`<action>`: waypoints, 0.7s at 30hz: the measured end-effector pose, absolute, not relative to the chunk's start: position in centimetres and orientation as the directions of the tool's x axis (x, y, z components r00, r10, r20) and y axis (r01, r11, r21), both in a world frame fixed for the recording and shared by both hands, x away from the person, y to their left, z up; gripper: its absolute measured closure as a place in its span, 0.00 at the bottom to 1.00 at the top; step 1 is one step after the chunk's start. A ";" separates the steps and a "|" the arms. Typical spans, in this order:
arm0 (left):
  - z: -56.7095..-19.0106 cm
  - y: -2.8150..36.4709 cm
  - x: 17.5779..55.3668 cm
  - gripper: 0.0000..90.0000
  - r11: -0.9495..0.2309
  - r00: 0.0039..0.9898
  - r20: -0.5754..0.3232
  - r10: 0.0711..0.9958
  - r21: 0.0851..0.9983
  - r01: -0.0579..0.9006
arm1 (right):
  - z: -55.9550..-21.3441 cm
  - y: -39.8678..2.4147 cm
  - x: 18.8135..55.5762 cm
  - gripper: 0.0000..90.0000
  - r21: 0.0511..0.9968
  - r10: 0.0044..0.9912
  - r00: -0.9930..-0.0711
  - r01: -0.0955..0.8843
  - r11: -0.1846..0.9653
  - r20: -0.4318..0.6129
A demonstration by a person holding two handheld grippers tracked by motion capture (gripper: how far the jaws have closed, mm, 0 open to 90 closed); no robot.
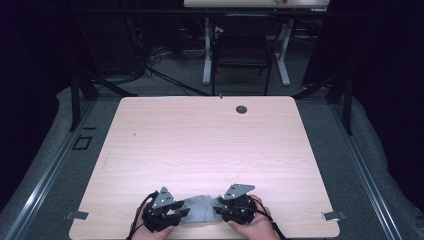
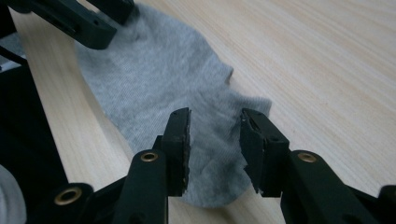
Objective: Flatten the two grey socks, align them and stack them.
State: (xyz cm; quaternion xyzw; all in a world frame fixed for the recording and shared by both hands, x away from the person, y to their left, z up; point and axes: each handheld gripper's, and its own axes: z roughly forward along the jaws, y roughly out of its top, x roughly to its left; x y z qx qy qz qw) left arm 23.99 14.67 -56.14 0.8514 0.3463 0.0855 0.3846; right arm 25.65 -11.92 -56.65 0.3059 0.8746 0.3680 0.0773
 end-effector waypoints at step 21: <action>-57.2 14.8 24.2 0.73 -0.482 0.748 -0.115 0.653 0.699 0.528 | -57.2 -11.9 25.7 0.73 0.683 0.606 -0.790 0.495 0.537 0.096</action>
